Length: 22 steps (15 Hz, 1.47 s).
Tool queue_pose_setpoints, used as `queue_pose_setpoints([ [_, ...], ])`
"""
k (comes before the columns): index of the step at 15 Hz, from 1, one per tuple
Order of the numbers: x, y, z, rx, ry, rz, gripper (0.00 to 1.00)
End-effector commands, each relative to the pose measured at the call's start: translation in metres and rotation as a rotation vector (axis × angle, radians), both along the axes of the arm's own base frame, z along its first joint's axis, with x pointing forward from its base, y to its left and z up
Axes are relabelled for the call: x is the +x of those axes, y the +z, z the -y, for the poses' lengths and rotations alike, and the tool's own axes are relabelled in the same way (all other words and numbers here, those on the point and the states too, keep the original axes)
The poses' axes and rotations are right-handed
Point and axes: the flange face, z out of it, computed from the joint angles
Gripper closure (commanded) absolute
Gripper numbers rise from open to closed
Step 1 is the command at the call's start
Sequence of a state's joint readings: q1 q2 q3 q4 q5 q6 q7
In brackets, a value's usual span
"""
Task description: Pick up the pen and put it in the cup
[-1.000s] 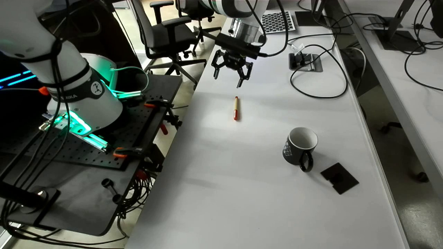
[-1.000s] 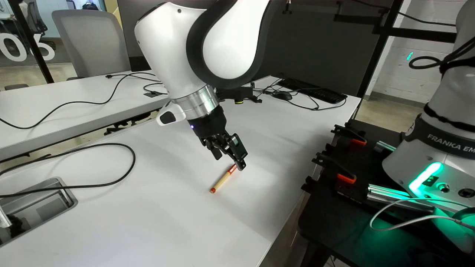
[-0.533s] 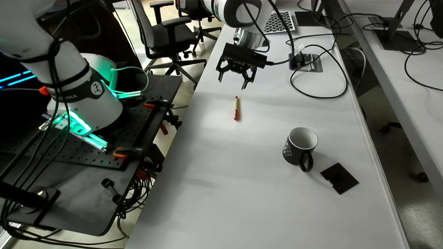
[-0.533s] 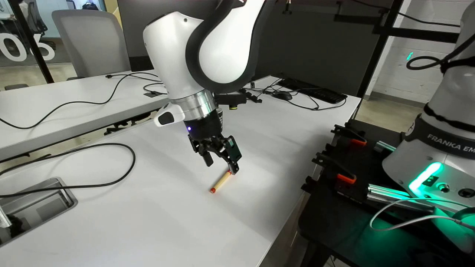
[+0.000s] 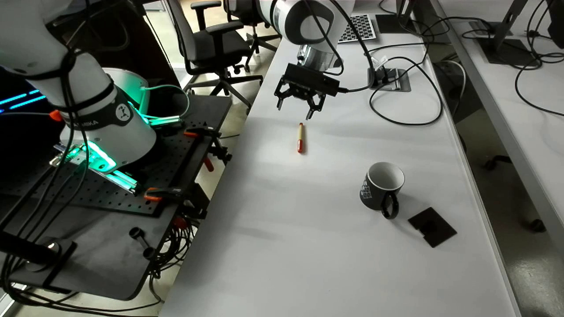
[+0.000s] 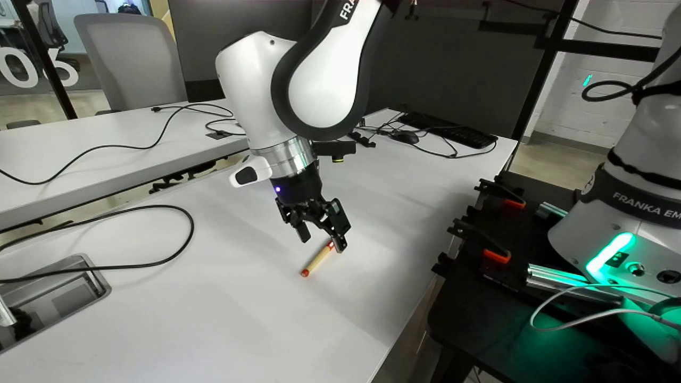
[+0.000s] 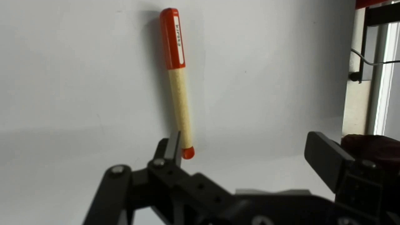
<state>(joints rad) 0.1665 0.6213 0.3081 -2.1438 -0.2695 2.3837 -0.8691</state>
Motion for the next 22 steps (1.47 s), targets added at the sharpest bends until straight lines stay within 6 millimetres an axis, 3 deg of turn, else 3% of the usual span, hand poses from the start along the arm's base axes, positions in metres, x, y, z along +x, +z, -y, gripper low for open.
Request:
queue_pose_setpoints([
  [1, 0.002, -0.002, -0.001, 0.011, 0.014, 0.008, 0.00],
  [11, -0.010, -0.043, -0.019, 0.025, 0.074, 0.005, 0.00],
  [22, -0.010, -0.040, -0.016, 0.031, 0.047, 0.017, 0.00],
])
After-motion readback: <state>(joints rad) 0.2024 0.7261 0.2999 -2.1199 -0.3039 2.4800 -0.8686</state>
